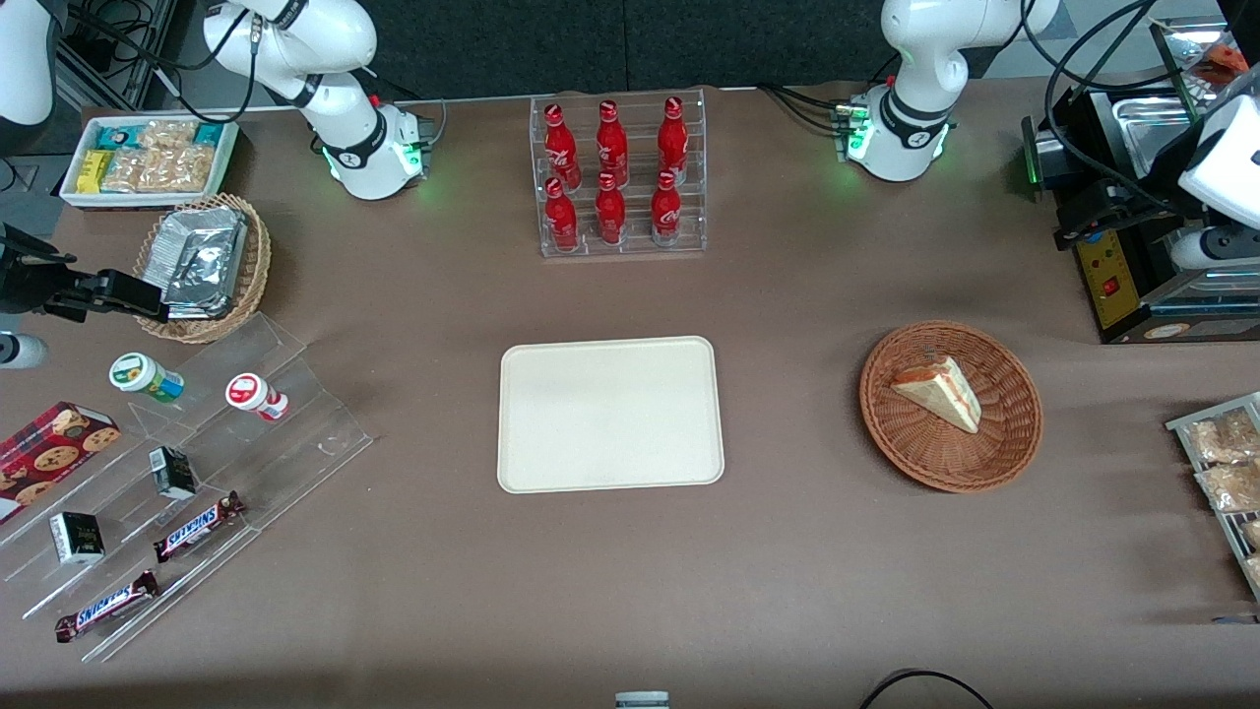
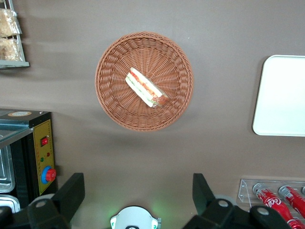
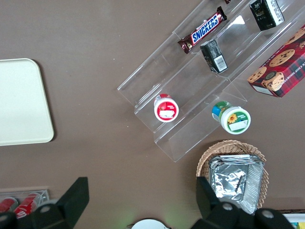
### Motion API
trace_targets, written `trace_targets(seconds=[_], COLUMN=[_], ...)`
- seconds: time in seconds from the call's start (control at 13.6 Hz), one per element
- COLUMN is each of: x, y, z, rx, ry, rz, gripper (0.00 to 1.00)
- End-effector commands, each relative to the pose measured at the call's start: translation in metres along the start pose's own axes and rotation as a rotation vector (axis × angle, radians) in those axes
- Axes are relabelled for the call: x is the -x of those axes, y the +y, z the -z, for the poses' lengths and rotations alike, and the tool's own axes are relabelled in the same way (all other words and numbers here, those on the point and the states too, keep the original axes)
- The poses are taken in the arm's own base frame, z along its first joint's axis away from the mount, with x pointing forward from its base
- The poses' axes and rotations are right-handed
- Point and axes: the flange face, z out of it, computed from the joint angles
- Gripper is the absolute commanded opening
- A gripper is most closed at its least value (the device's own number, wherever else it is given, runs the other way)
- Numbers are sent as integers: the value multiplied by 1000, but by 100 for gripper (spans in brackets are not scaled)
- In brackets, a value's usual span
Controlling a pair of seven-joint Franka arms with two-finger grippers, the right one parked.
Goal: Place sandwich from basket to tray
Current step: 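Move the left gripper over the sandwich in the wicker basket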
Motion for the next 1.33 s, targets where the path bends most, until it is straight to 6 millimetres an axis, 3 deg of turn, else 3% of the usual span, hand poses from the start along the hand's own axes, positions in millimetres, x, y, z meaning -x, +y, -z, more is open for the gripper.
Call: trace_targets(seconds=[0.0, 0.22, 0.44, 0.81, 1.25], x=[-1, -22, -50, -86, -99], y=[2, 6, 8, 38, 44], z=[6, -25, -73, -179, -249], rx=[12, -10, -15, 21, -22], ry=[-2, -53, -66, 12, 30], rz=[-17, 36, 248, 660, 802], gripper=[100, 100, 100, 100, 100])
